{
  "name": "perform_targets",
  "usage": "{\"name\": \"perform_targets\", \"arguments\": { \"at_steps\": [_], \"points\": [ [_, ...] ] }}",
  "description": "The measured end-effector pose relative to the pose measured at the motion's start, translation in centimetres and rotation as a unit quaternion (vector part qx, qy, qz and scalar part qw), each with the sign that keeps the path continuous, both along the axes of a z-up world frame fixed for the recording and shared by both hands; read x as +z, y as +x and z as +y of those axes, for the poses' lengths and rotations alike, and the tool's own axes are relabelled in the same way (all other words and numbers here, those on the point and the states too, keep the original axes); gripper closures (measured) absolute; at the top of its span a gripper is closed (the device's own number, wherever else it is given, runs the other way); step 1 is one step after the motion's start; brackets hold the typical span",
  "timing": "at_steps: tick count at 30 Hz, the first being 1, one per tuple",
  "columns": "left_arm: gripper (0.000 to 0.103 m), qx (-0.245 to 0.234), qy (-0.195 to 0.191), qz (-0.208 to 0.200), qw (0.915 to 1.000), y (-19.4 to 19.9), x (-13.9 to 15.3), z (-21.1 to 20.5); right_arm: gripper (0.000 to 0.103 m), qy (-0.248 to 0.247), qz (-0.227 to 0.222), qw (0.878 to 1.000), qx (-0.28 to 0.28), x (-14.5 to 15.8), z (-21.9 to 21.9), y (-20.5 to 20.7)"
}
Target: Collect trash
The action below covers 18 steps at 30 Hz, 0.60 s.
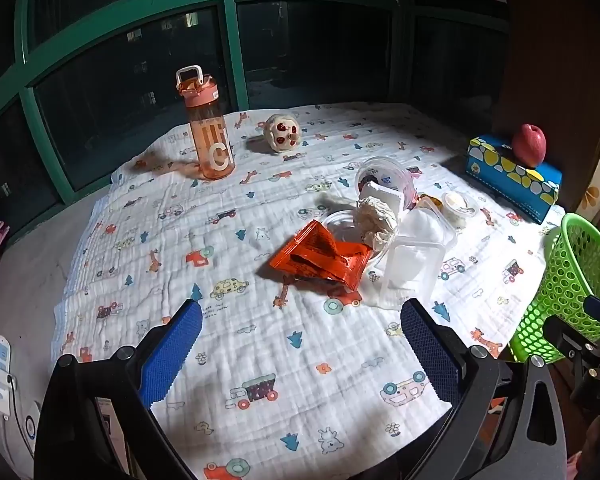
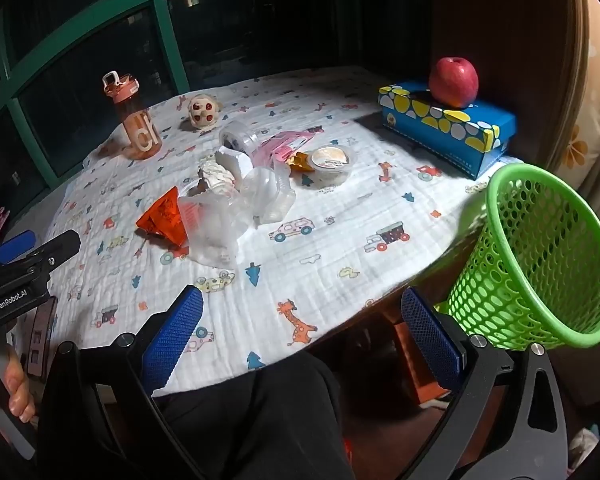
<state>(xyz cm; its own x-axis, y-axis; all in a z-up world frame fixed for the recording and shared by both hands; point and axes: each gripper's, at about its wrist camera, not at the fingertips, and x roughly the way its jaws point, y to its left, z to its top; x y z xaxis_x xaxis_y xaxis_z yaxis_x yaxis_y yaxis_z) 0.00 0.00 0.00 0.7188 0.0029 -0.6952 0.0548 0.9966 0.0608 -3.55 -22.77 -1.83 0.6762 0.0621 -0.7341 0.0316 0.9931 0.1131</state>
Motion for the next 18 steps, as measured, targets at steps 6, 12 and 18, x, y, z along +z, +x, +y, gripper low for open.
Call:
{"name": "perform_targets", "arguments": {
  "at_steps": [6, 12, 18],
  "points": [
    [0.007, -0.001, -0.001, 0.001, 1.0000, 0.02, -0.03, -0.01, 0.005, 0.000, 0.000, 1.000, -0.002, -0.11, -0.02, 0.07],
    [0.007, -0.004, -0.001, 0.003, 1.0000, 0.22, -0.13, -0.34, 0.005, 0.001, -0.002, 1.000, -0.002, 0.19, -0.15, 0.10],
    [0.007, -0.001, -0.002, 0.003, 1.0000, 0.15, -0.10, -0.24, 0.005, 0.001, -0.001, 1.000, -0.002, 0.08, -0.14, 0.12]
  ]
}}
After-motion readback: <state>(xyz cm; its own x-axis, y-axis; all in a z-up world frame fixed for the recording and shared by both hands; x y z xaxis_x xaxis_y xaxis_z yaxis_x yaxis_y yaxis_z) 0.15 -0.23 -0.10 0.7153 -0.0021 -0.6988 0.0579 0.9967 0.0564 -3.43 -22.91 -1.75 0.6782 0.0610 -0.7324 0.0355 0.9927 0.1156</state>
